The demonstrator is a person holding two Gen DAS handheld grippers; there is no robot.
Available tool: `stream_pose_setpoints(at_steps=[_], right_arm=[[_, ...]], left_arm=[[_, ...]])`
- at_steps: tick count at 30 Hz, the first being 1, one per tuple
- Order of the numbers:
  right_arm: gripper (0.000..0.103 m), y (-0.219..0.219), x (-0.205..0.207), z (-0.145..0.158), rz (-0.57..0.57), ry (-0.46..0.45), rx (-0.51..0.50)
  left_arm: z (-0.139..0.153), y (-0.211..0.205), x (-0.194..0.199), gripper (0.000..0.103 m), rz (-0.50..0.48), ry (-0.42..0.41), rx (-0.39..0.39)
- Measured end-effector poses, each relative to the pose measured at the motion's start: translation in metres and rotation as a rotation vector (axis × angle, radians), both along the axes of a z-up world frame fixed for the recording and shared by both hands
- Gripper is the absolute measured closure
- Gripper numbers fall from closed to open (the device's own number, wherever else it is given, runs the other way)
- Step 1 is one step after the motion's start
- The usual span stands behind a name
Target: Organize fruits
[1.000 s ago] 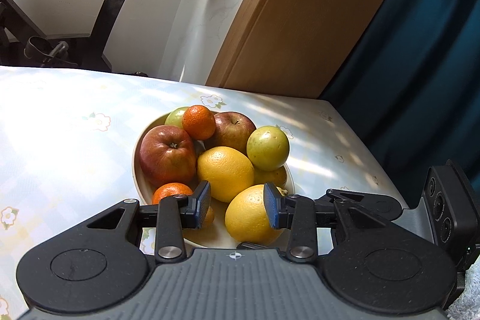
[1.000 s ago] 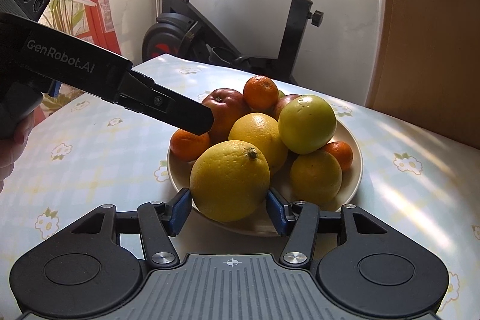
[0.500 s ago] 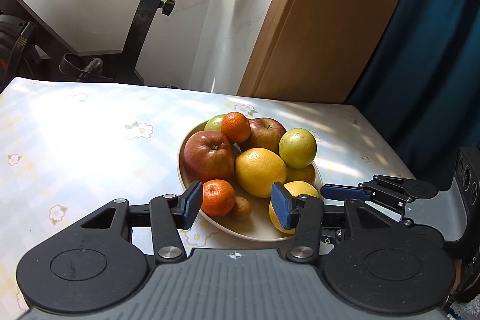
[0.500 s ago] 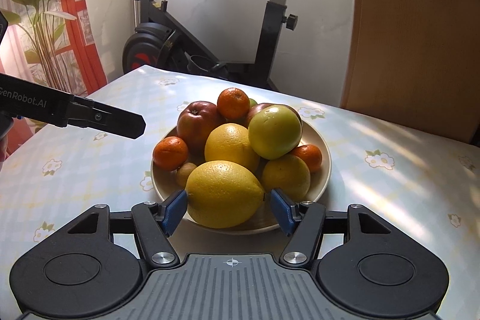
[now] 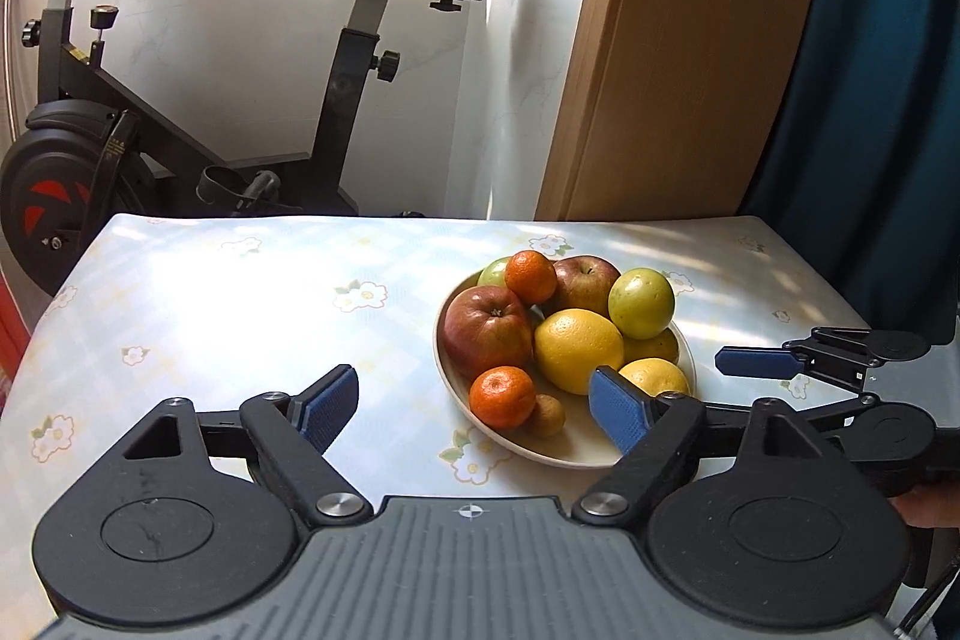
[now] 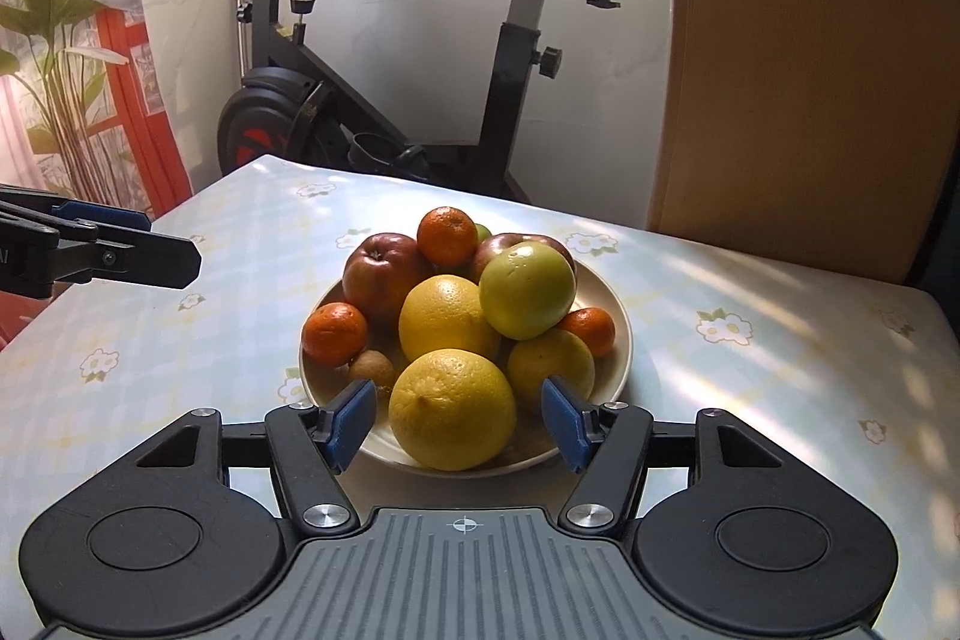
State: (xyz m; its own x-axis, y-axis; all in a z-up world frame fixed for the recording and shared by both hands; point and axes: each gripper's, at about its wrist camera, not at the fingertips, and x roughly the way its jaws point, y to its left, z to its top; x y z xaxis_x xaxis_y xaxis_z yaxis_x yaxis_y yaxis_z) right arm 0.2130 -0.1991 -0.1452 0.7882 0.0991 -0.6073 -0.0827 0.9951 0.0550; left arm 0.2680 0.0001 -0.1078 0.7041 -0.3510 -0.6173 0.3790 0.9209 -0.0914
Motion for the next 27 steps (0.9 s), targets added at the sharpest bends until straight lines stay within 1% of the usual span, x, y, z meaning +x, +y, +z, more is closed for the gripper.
stream_pose_setpoints(at_steps=[4, 5, 8, 10, 12, 16, 20, 27], right_arm=[[0.031, 0.002, -0.005, 0.007, -0.019, -0.015, 0.006], [0.029, 0.003, -0.006, 0.009, -0.023, -0.017, 0.007], [0.017, 0.005, -0.009, 0.015, -0.034, -0.021, 0.012], [0.005, 0.005, -0.011, 0.020, -0.045, -0.024, 0.018], [0.001, 0.005, -0.015, 0.026, -0.063, -0.034, 0.025], [0.000, 0.008, -0.024, 0.038, -0.085, -0.033, 0.026], [0.000, 0.010, -0.037, 0.051, -0.088, -0.044, 0.061], [0.000, 0.022, -0.070, 0.086, -0.133, -0.073, 0.045]], left_arm=[[0.009, 0.001, -0.009, 0.013, 0.001, -0.027, 0.021], [0.011, 0.002, -0.010, 0.013, 0.003, -0.033, 0.023], [0.016, 0.003, -0.016, 0.012, 0.020, -0.048, 0.022], [0.019, 0.005, -0.018, 0.012, 0.030, -0.052, 0.014], [0.022, 0.007, -0.021, 0.012, 0.040, -0.053, 0.002], [0.030, 0.009, -0.029, 0.012, 0.059, -0.059, -0.005], [0.042, 0.011, -0.043, 0.012, 0.077, -0.083, -0.002], [0.067, 0.017, -0.072, 0.012, 0.079, -0.103, -0.012]])
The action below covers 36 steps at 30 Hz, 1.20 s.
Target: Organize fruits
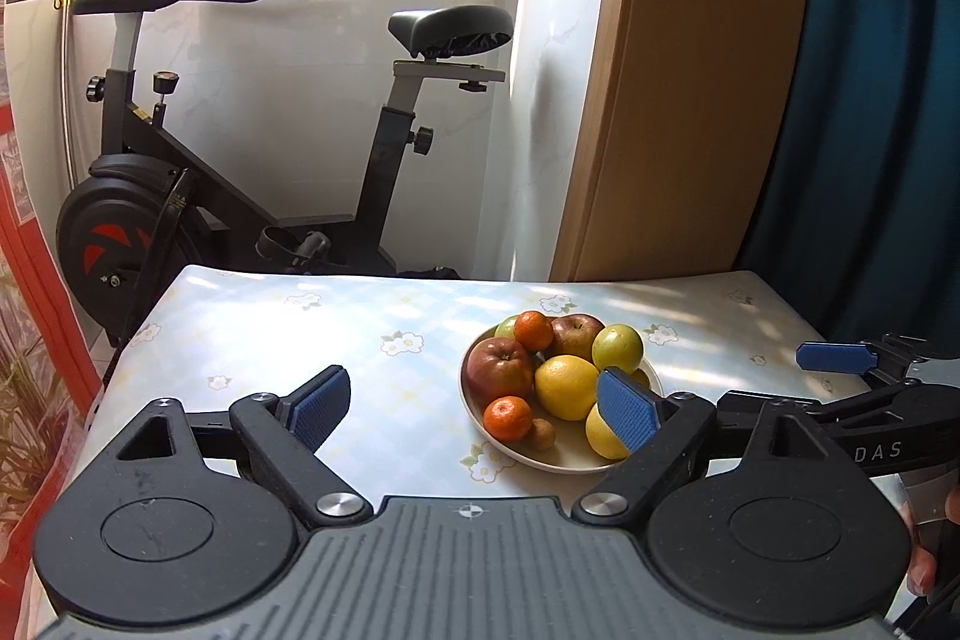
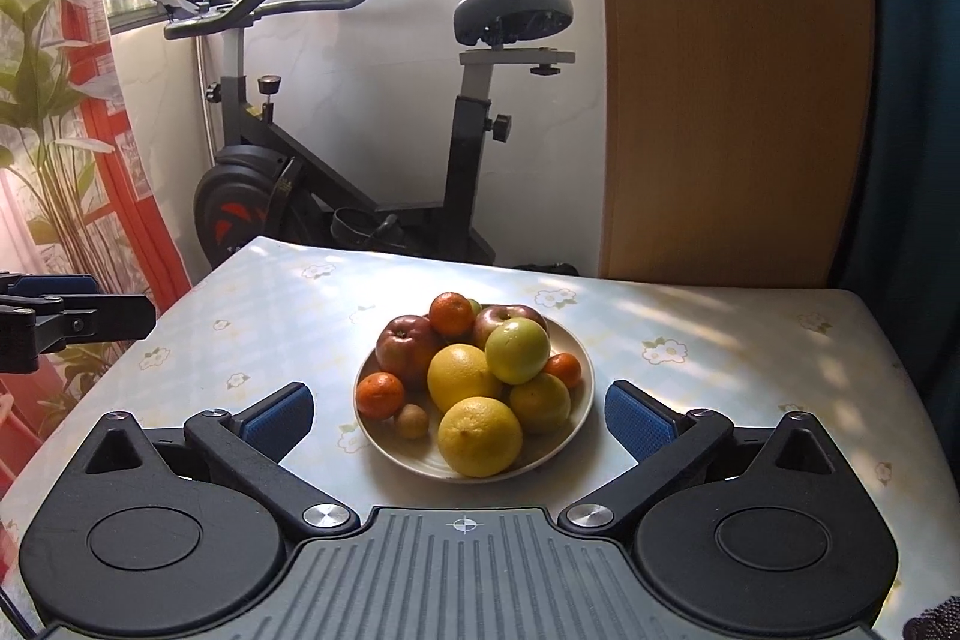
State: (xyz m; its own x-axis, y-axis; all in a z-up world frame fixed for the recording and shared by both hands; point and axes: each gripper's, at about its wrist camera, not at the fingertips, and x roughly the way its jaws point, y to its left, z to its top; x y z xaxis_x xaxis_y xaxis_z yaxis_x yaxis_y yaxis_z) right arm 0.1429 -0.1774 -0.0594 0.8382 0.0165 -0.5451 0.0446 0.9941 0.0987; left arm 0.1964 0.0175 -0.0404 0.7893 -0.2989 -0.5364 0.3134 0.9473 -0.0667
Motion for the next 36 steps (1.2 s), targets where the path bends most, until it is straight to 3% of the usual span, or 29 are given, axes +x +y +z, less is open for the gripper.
stream_pose_setpoints(at_steps=[11, 26, 36], right_arm=[[0.000, 0.016, -0.046, 0.032, -0.024, -0.048, 0.031], [0.000, 0.019, -0.061, 0.042, -0.042, -0.072, 0.012], [0.000, 0.021, -0.061, 0.044, -0.039, -0.081, -0.001]], left_arm=[[0.026, 0.000, -0.050, 0.012, 0.061, -0.126, 0.025], [0.028, 0.004, -0.061, 0.011, 0.103, -0.131, -0.045], [0.028, 0.003, -0.063, 0.010, 0.121, -0.112, -0.041]])
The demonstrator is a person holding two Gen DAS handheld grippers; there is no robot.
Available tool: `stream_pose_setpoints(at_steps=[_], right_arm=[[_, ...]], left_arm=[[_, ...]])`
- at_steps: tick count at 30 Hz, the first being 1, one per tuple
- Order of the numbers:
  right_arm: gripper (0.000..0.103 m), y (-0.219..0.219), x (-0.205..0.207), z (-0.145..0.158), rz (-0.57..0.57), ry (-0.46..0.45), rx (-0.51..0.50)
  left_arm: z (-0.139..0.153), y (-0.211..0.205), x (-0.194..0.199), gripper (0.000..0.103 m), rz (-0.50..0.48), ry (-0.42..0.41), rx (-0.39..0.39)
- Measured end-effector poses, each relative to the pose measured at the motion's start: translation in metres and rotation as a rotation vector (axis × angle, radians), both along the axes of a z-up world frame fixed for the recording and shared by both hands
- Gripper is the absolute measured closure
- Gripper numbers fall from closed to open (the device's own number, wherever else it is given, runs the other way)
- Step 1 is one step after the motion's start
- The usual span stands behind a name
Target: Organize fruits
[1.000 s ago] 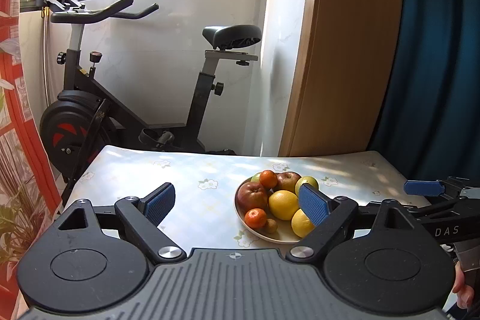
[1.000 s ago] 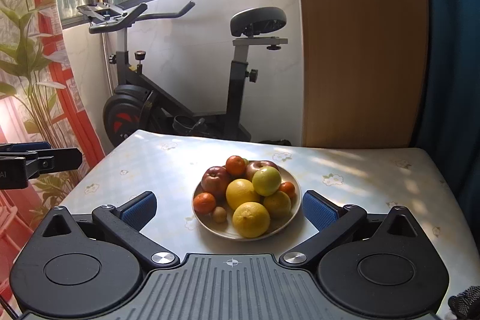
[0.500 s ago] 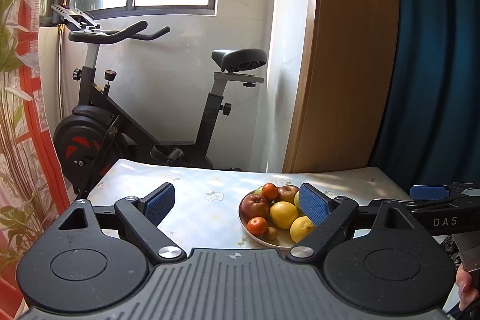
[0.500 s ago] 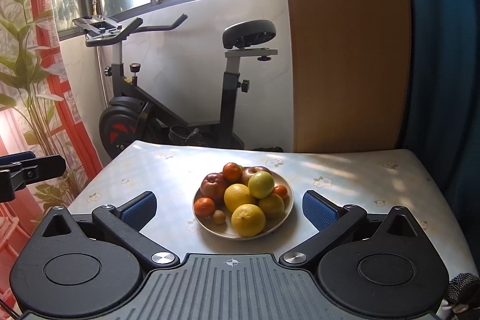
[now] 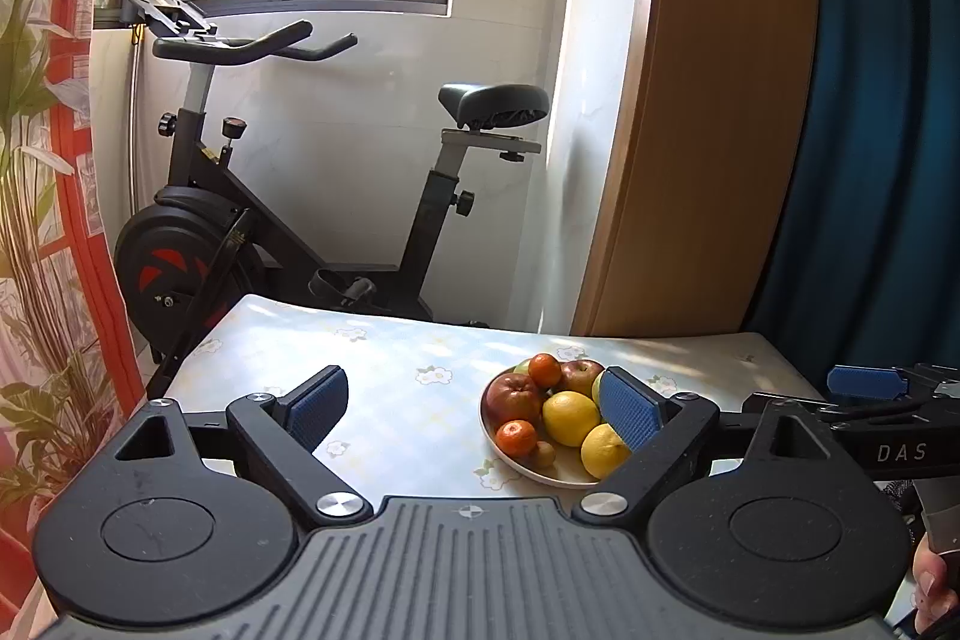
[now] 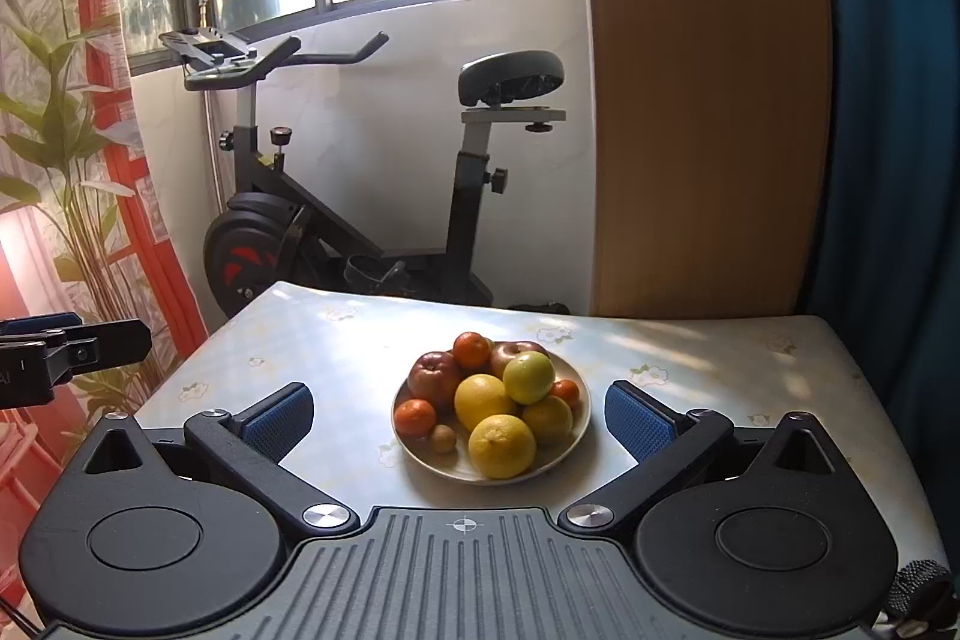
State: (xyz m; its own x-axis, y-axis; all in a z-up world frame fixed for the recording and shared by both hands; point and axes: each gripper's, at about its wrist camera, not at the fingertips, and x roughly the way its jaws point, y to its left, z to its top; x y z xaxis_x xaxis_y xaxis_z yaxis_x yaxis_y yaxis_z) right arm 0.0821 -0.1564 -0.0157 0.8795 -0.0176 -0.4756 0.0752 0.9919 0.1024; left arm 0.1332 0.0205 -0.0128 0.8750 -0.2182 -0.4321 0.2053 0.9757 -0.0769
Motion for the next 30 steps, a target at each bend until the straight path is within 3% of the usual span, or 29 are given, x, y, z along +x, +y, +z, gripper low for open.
stream_pose_setpoints(at_steps=[30], right_arm=[[0.000, 0.0036, -0.0022, 0.0017, 0.004, -0.005, 0.001]], left_arm=[[0.0077, -0.0002, -0.0095, 0.006, -0.003, -0.039, -0.007]])
